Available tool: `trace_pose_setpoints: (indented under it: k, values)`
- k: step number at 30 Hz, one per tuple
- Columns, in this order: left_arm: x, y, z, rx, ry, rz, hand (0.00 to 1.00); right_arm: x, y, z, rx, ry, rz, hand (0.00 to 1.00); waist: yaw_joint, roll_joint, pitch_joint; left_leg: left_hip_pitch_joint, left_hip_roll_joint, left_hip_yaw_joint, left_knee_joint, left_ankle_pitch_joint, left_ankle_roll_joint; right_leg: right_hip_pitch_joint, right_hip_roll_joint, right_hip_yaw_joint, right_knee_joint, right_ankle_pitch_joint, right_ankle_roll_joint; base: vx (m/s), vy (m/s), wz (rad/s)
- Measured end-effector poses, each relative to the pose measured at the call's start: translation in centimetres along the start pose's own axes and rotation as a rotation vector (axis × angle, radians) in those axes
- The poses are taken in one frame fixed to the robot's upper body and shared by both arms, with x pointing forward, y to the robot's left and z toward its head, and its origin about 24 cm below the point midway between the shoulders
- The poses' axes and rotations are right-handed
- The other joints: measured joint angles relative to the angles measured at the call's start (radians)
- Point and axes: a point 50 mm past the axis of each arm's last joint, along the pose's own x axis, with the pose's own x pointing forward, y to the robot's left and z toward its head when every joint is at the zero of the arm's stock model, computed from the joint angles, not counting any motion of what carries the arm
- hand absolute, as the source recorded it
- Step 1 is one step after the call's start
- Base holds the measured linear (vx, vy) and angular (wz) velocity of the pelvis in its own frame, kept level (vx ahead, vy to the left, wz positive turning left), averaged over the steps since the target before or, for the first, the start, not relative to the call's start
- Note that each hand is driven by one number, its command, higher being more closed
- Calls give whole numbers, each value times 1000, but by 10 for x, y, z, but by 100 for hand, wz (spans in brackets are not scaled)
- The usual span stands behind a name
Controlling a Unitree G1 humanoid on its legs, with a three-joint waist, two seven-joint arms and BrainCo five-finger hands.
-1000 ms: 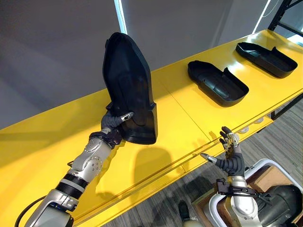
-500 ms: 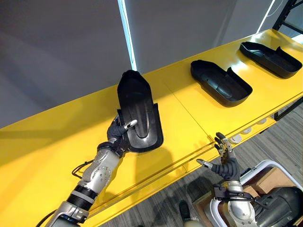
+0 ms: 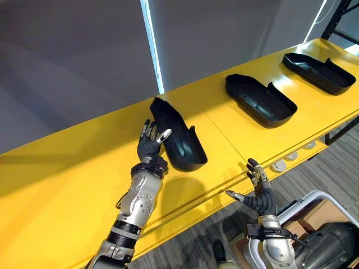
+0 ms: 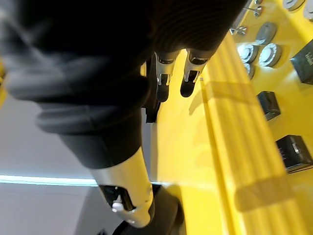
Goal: Walk over and take plastic housings, then place them on the shelf
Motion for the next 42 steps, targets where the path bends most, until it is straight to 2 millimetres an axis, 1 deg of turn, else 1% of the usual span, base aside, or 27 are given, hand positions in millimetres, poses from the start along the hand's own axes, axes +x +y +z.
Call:
trace_pose_setpoints:
  k: [4,7,8,11,17,19,21,22,23,25,26,27,28,30,31,33,35,36,37,38,39,42]
  values:
    - [14,-19,28,168,-175,-34,0,-1,6,0,-4,0,32,0,-2,0,-7,2,-1,-1,0,3,0,2,-1,0,0,0,0,0,0,0]
    - [19,-31,43,277,-276,-43,0,-1,7,0,2,-2,50,0,-4,0,-10,18,0,-8,-6,6,-1,20,0,-9,0,0,0,2,-4,5]
    - [20,-32,45,288,-287,-40,0,-1,8,0,3,-1,50,0,-6,0,-13,18,0,-11,-7,7,0,21,-1,-14,0,0,0,-4,-3,12]
    - [20,-31,46,315,-300,-27,0,-2,8,0,6,-1,55,0,-11,-1,-25,16,-3,-24,-12,14,1,25,-4,-26,0,0,0,-1,-2,13]
    - [18,-27,51,359,-339,6,0,0,4,1,0,-8,45,0,0,-1,-41,29,-4,-27,-36,29,0,31,-1,-32,0,0,0,5,-2,2]
    - [12,-21,56,365,-369,30,0,0,0,1,-6,-13,30,0,-1,0,-46,30,-3,-28,-42,32,-1,32,0,-33,0,0,0,0,0,0]
    - [2,-8,64,365,-411,75,0,1,-8,2,-22,-18,-1,0,-1,0,-53,31,-1,-29,-43,33,-1,32,1,-35,0,0,0,0,0,0]
    - [-5,0,70,356,-435,103,0,2,-14,3,-32,-25,-21,100,1,0,-54,32,-1,-30,-43,33,-1,34,1,-38,0,0,0,16,-3,3]
    - [-9,4,72,355,-450,118,0,2,-15,3,-34,-29,-26,100,2,0,-56,32,-1,-31,-43,33,-1,34,1,-38,0,0,0,17,-4,3]
    - [-26,22,79,361,-490,186,0,3,-22,6,-46,-48,-53,100,6,0,-68,31,-1,-32,-44,33,-1,35,1,-39,-1,0,0,0,0,0]
    - [-32,27,80,365,-497,201,0,3,-23,6,-45,-54,-53,100,7,0,-70,31,-1,-32,-44,33,-1,35,1,-40,-1,0,0,0,0,0]
    - [-43,35,81,376,-507,222,0,2,-23,8,-43,-63,-50,100,8,0,-74,31,-1,-32,-44,33,-1,35,1,-40,-1,0,0,0,0,0]
    - [-60,41,80,377,-517,238,0,2,-22,8,-39,-64,-41,100,11,0,-78,31,-1,-33,-45,33,-1,35,0,-40,-1,0,0,0,0,0]
    - [-75,46,77,376,-513,255,0,2,-22,7,-23,-61,-29,100,18,0,-82,30,-2,-34,-45,33,-1,35,0,-41,-1,-1,0,0,0,0]
    - [-85,49,73,378,-499,260,0,1,-22,7,-11,-59,-15,100,27,0,-83,30,-2,-34,-46,33,-1,35,0,-41,-1,-1,0,12,-3,3]
    - [-99,55,66,391,-468,271,0,1,-20,7,-3,-63,10,100,33,1,-84,29,-2,-41,-54,35,2,35,-3,-47,-1,-2,0,5,-2,7]
    - [-110,60,60,415,-438,282,0,1,-19,3,0,-55,27,100,38,1,-84,29,-3,-46,-62,37,1,35,-4,-50,-1,-3,1,8,-3,9]
    - [-115,62,55,426,-412,279,0,0,-19,0,3,-44,33,100,45,1,-84,29,-3,-49,-67,38,0,35,-4,-52,-1,-3,2,12,-5,7]
    - [-116,63,54,427,-403,276,0,0,-18,-1,7,-41,34,100,49,1,-84,29,-3,-48,-67,38,0,34,-4,-52,-1,-4,2,16,-5,4]
    - [-120,63,49,423,-378,267,0,0,-19,-8,23,-14,31,100,59,0,-84,29,-4,-50,-68,38,0,34,-5,-54,-1,-4,3,21,-4,5]
    - [-124,65,47,418,-370,267,0,0,-18,-15,28,12,33,100,62,1,-84,27,-5,-54,-70,42,4,35,-6,-59,-1,-5,3,28,-5,8]
    - [-128,66,45,364,-365,254,0,6,-13,-28,33,56,43,100,63,0,-84,19,-9,-82,-82,59,4,36,-13,-88,-1,-7,5,29,-2,27]
